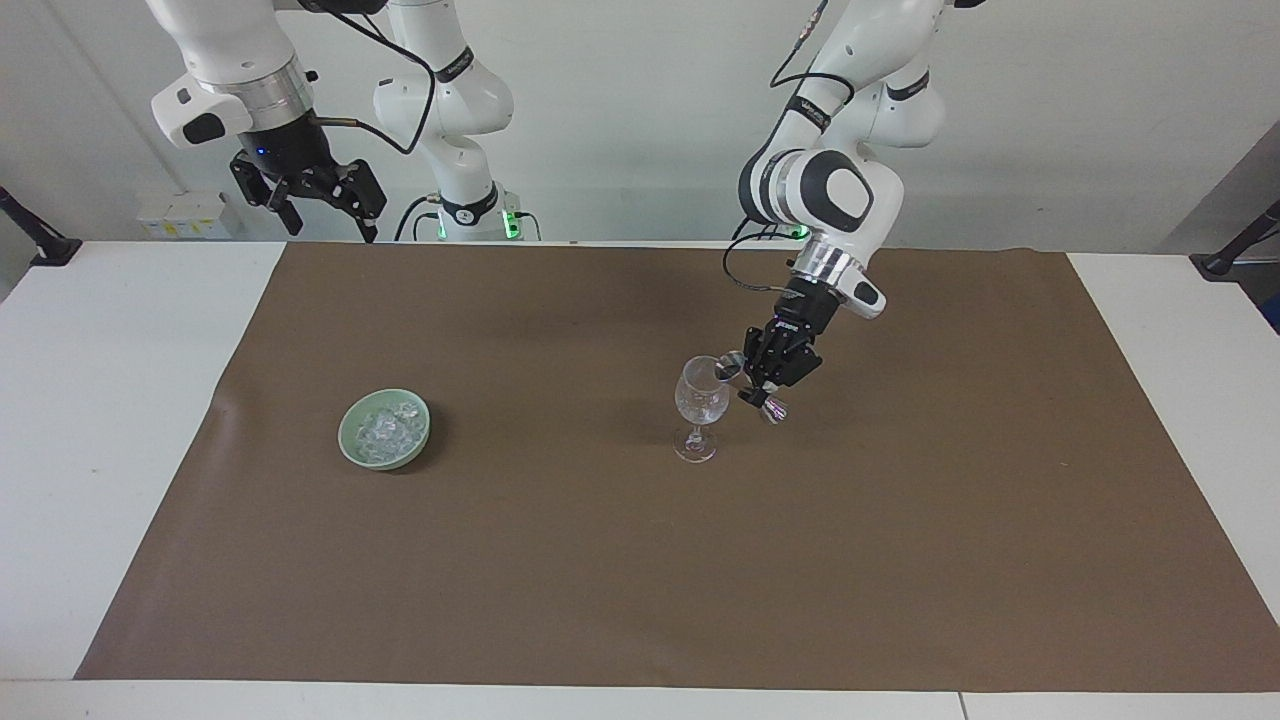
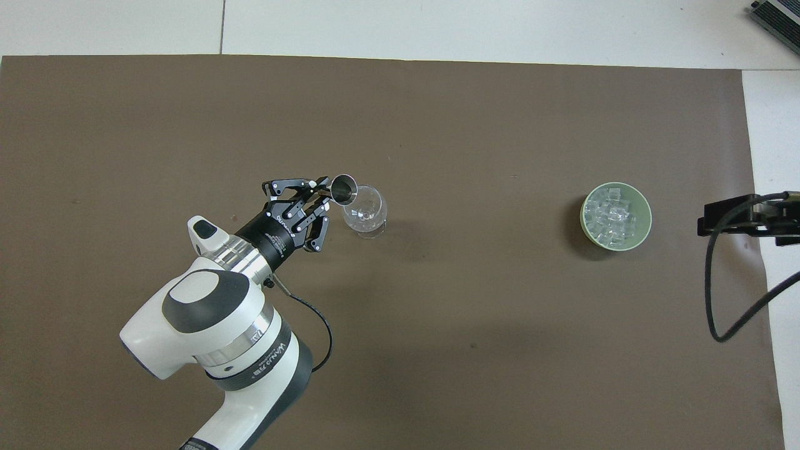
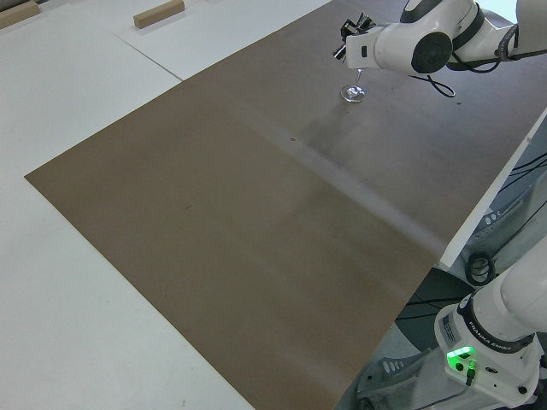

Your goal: Pour wine and add ice with both arms

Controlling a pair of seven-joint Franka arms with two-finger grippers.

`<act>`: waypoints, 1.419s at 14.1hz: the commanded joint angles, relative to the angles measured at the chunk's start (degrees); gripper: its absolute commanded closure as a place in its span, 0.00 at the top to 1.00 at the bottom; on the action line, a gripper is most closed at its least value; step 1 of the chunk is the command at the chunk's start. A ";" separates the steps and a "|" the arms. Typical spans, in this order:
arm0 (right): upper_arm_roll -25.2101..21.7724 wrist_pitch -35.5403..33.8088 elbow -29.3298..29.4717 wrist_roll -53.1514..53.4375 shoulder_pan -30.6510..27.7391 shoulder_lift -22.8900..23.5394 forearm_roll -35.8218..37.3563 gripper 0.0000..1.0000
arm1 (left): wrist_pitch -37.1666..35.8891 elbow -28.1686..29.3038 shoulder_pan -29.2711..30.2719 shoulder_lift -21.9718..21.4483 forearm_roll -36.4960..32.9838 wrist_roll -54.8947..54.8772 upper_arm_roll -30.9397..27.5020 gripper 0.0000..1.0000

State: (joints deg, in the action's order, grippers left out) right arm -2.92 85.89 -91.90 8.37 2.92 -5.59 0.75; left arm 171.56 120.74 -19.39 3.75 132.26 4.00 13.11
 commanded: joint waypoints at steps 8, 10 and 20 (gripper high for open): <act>-0.34 -0.11 -1.35 -0.99 0.16 -1.27 -1.10 1.00 | 5.10 -3.58 -1.52 1.52 -3.23 -1.36 -0.28 0.00; -0.34 -0.11 -1.35 -0.99 0.16 -1.36 -1.10 1.00 | 5.36 -3.58 -1.61 1.52 -3.50 -1.53 -0.28 0.00; -0.34 -0.11 -1.35 -0.99 0.16 -1.36 -1.10 1.00 | 6.33 -3.58 -2.05 1.61 -3.76 -5.05 -0.28 0.00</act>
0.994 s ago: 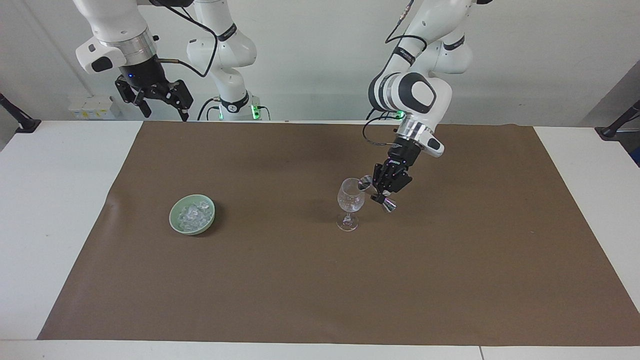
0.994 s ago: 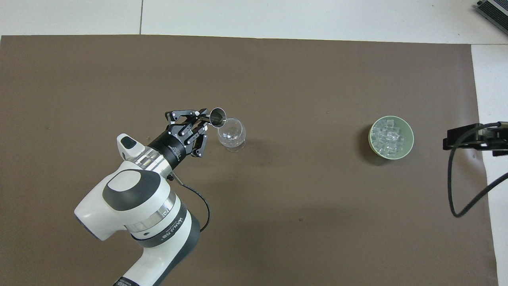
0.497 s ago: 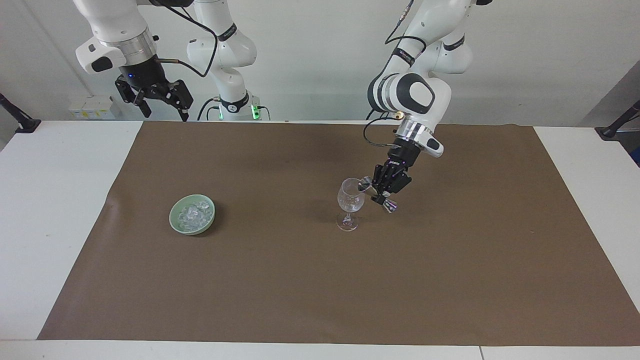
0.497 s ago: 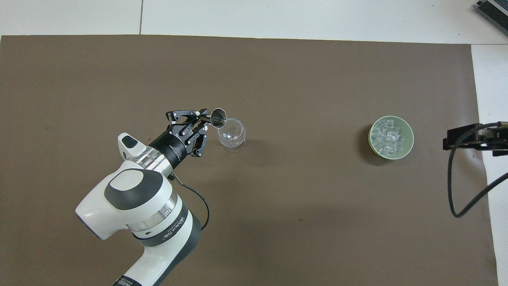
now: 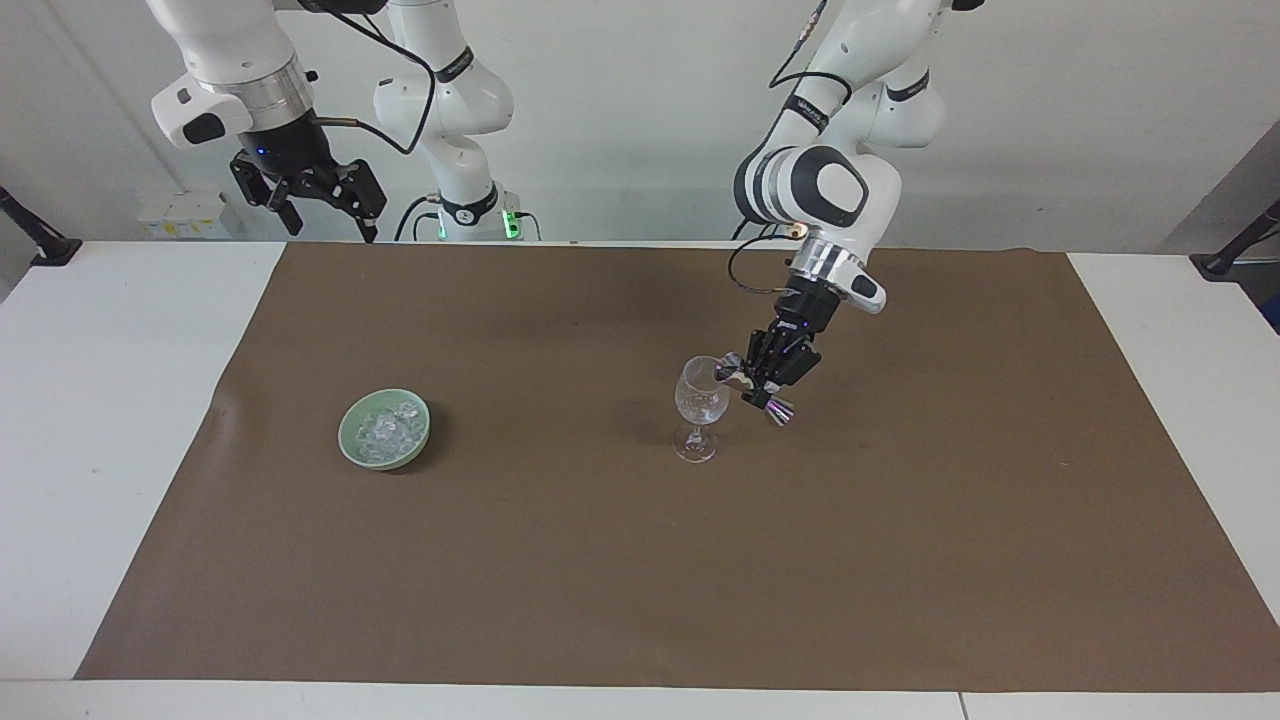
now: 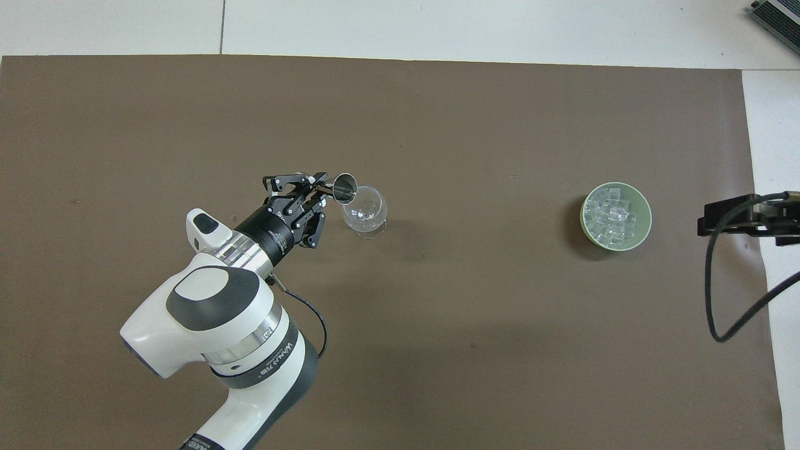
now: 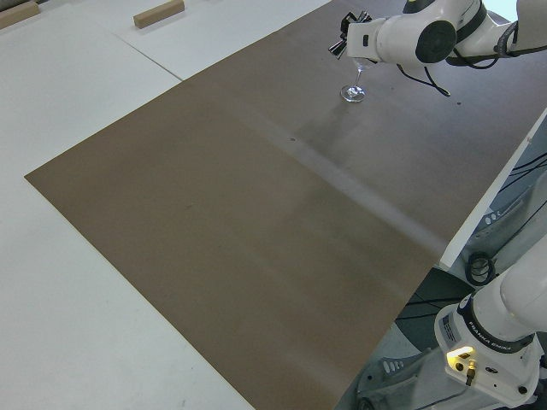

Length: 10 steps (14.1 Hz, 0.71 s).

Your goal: Pour wine and add ice with both arms

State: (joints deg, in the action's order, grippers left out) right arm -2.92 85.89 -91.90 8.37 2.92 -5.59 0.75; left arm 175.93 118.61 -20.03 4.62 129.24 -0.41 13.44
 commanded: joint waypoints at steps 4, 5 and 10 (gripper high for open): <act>-0.34 -0.11 -1.35 -0.99 0.16 -1.36 -1.10 1.00 | 2.05 -1.80 -1.42 0.74 -1.70 -1.61 -0.61 0.00; -0.34 -0.20 -1.35 -0.99 0.16 -1.36 -1.10 1.00 | 2.22 -1.89 -1.68 0.74 -1.97 -1.61 -0.61 0.00; -0.34 -0.11 -1.35 -0.99 0.16 -1.36 -1.10 1.00 | 3.19 -2.51 -2.12 1.26 -3.21 -1.70 -0.61 0.00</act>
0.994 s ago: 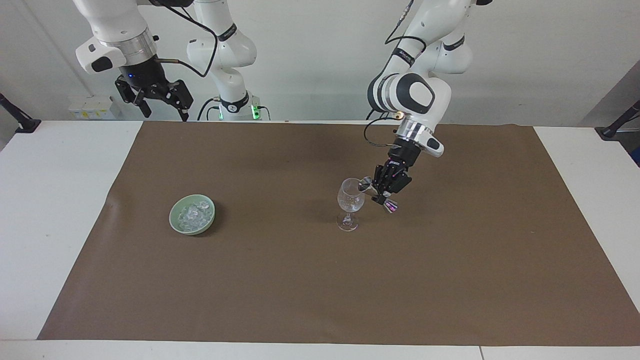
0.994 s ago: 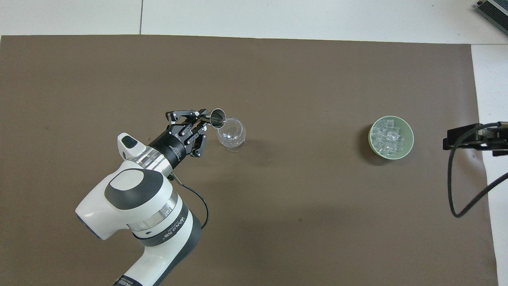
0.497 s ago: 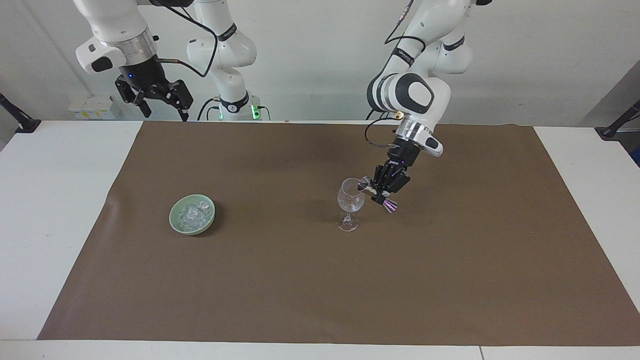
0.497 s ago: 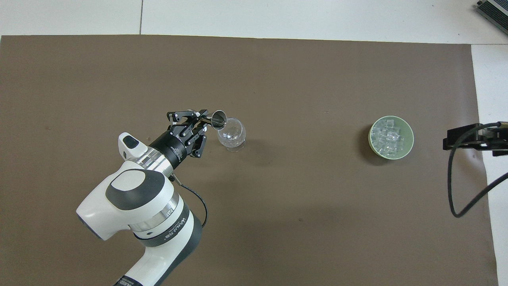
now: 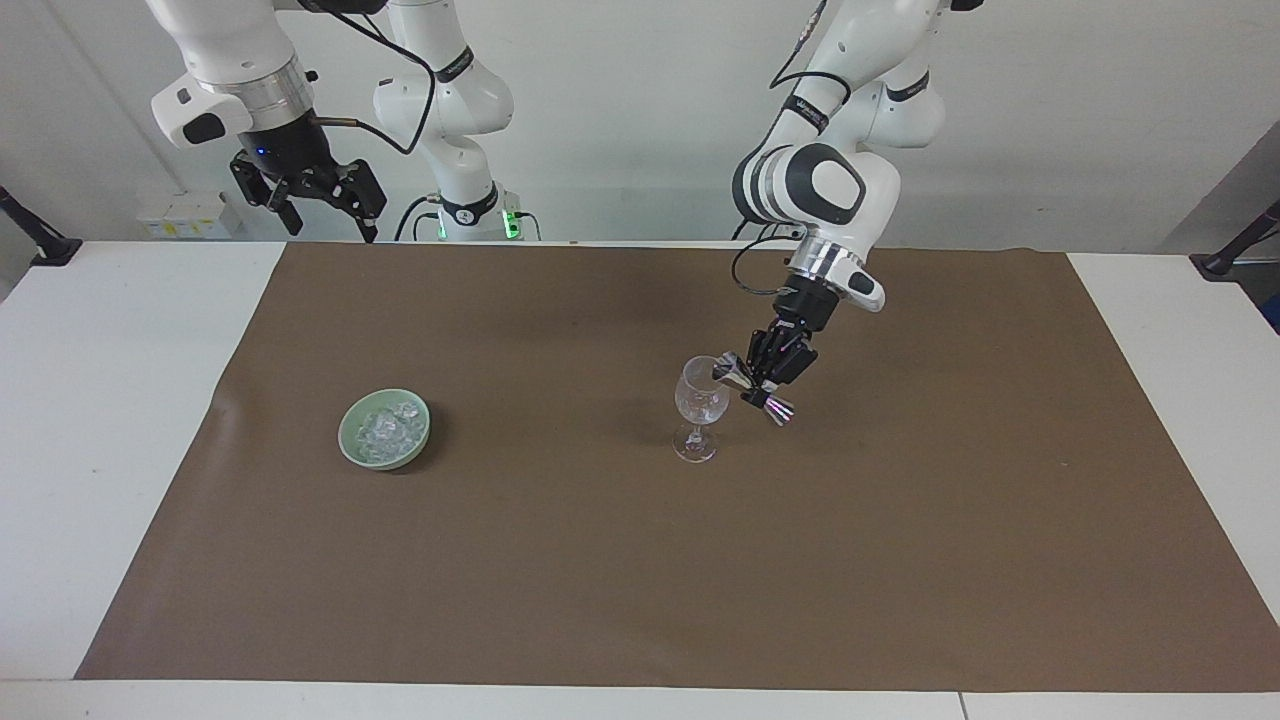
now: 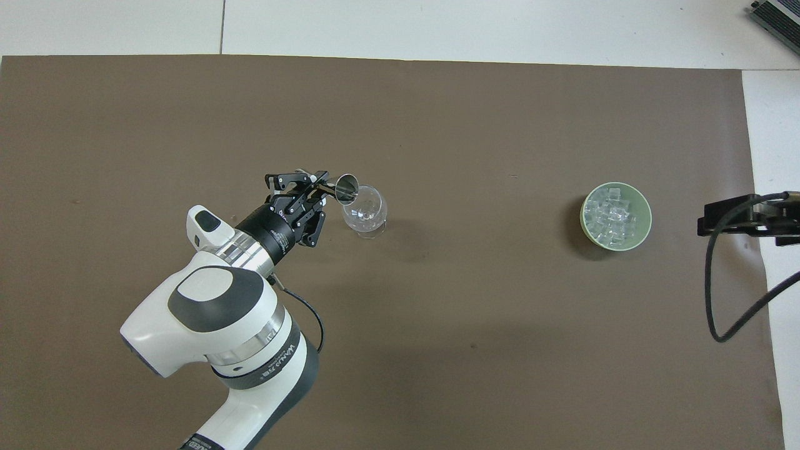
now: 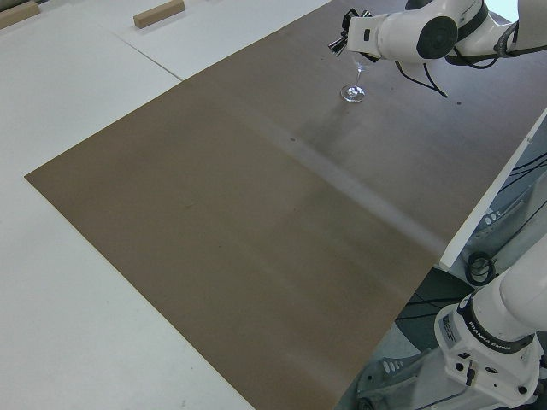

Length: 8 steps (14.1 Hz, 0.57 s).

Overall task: Pour wine and add ice with both arms
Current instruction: 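Rotate the jigger further to pour into the clear glass with the left gripper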

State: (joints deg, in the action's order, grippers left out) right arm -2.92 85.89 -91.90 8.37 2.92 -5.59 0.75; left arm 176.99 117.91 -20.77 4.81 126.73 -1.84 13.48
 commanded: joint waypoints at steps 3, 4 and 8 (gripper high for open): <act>-0.34 -0.11 -1.35 -0.99 0.16 -1.36 -1.10 1.00 | 2.39 -1.81 -1.38 1.17 -0.96 -0.97 -0.64 0.00; -0.34 -0.20 -1.35 -0.99 0.16 -1.36 -1.10 1.00 | 2.48 -1.90 -1.38 1.17 -1.04 -0.97 -0.64 0.00; -0.34 -0.11 -1.35 -0.99 0.16 -1.36 -1.10 1.00 | 2.74 -1.98 -1.38 1.34 -1.05 -2.37 -0.64 0.00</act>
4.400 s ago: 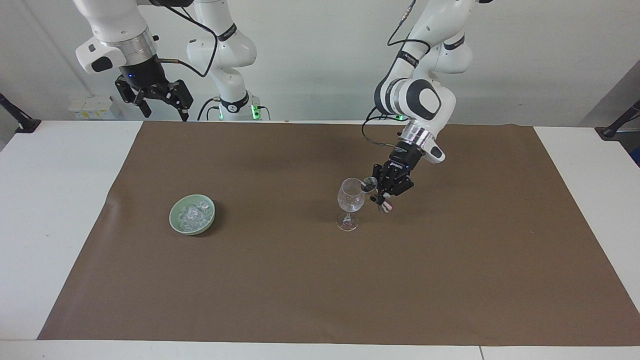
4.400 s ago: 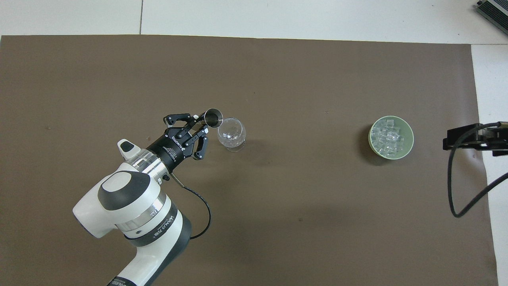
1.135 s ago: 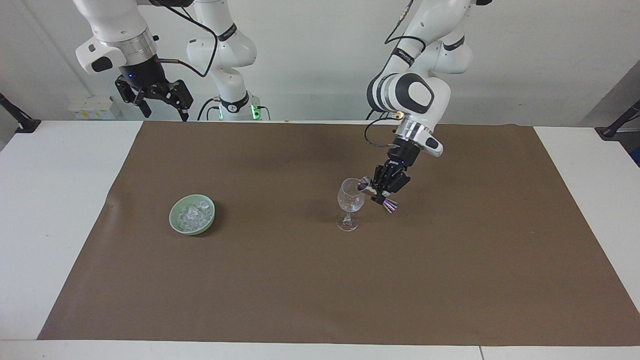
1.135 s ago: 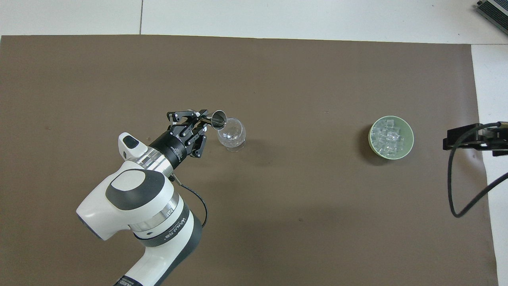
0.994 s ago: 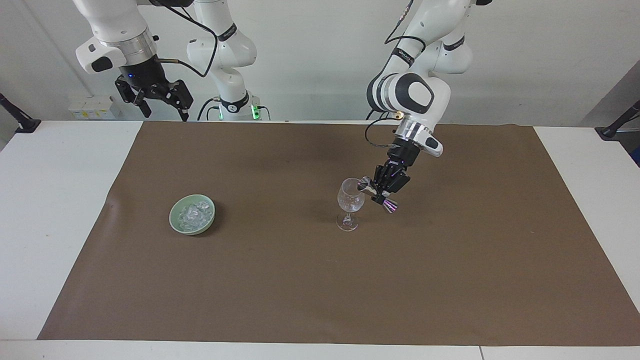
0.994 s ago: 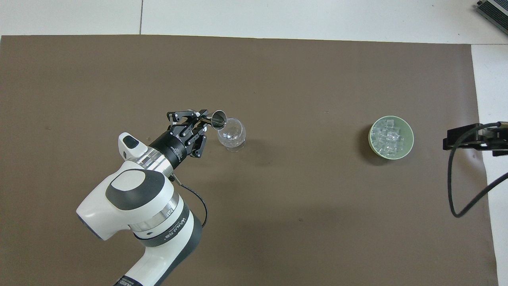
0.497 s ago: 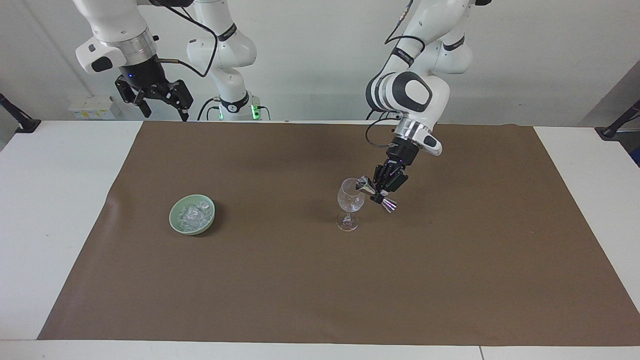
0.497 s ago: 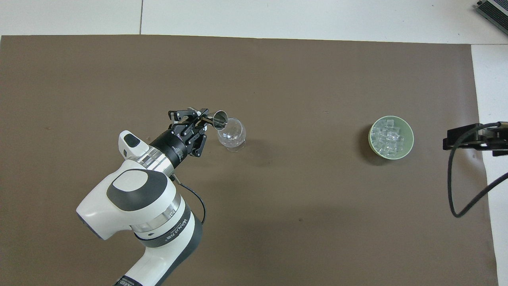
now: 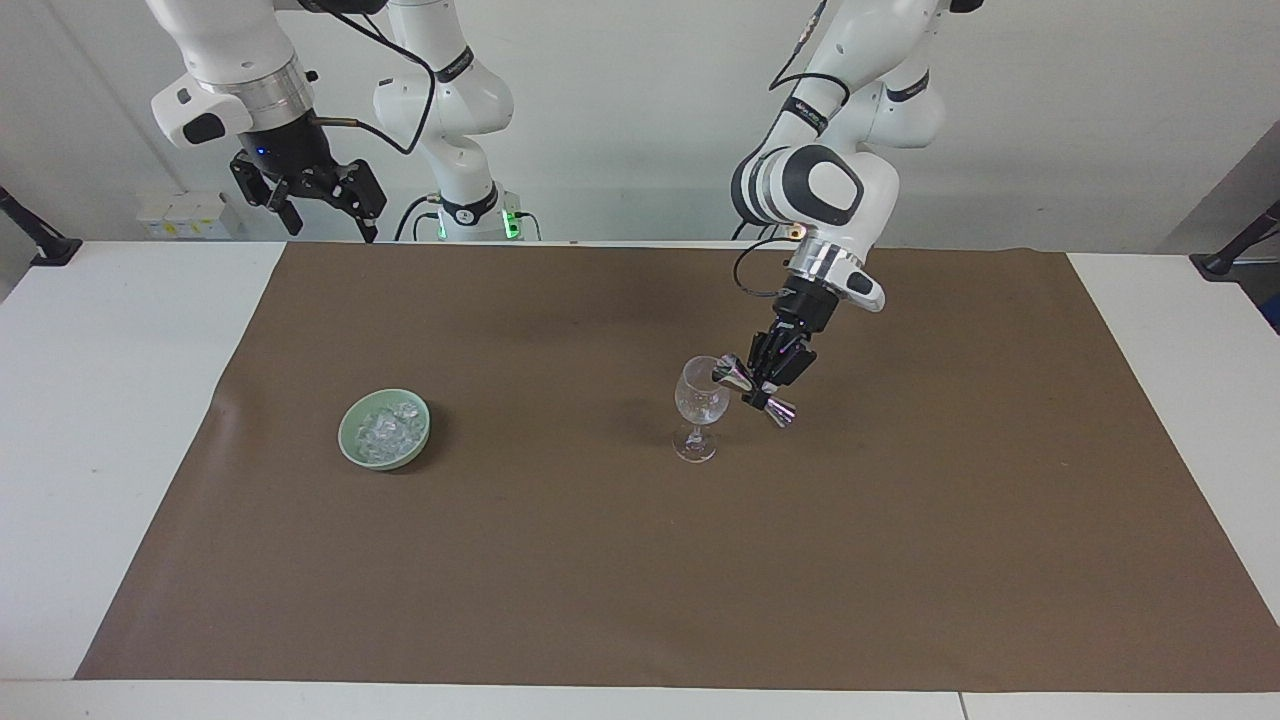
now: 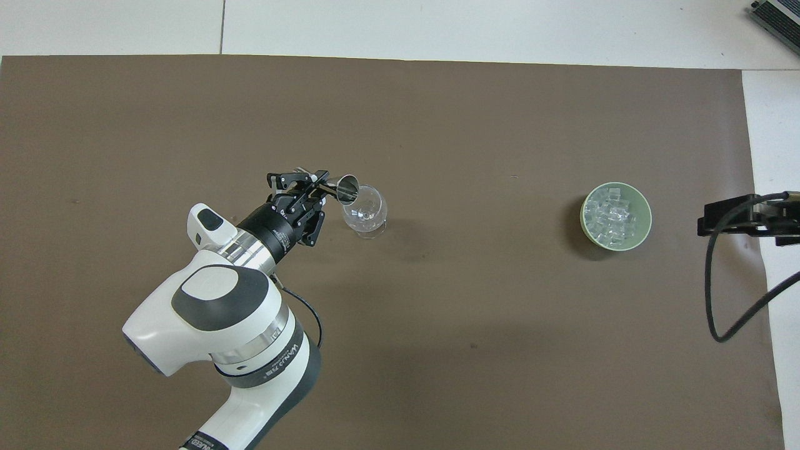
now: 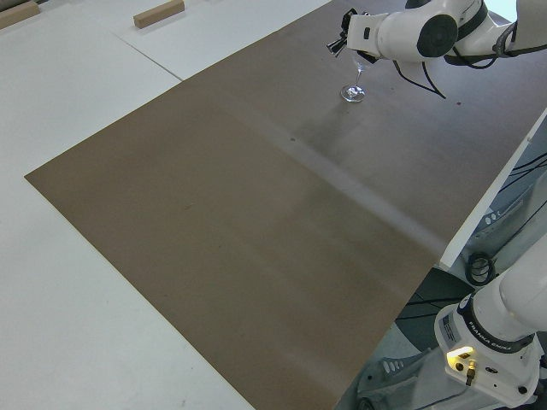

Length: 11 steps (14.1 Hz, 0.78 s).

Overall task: Pour wine and add ice with both arms
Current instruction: 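Rotate the jigger further to pour into the clear glass with the left gripper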

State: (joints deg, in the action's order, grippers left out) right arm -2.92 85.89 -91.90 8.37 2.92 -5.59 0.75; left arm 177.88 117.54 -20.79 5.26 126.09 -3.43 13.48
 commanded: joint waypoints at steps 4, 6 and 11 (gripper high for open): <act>-0.34 -0.11 -1.35 -0.98 0.16 -1.36 -1.10 1.00 | 2.21 -1.70 -1.62 0.89 -0.49 -2.10 -0.65 0.00; -0.34 -0.11 -1.35 -0.98 0.16 -1.27 -1.10 1.00 | 2.30 -1.96 -1.97 0.89 -0.49 -2.72 -0.65 0.00; -0.34 -0.11 -1.35 -0.98 0.16 -1.36 -1.10 1.00 | 3.00 -2.05 -2.06 0.98 -0.49 -4.30 -0.65 0.00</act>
State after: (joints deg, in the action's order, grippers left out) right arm -2.92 85.89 -91.90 8.37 2.92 -5.59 0.75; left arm 178.91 117.17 -21.58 5.32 126.00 -6.79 13.51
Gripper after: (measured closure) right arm 0.000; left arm 0.789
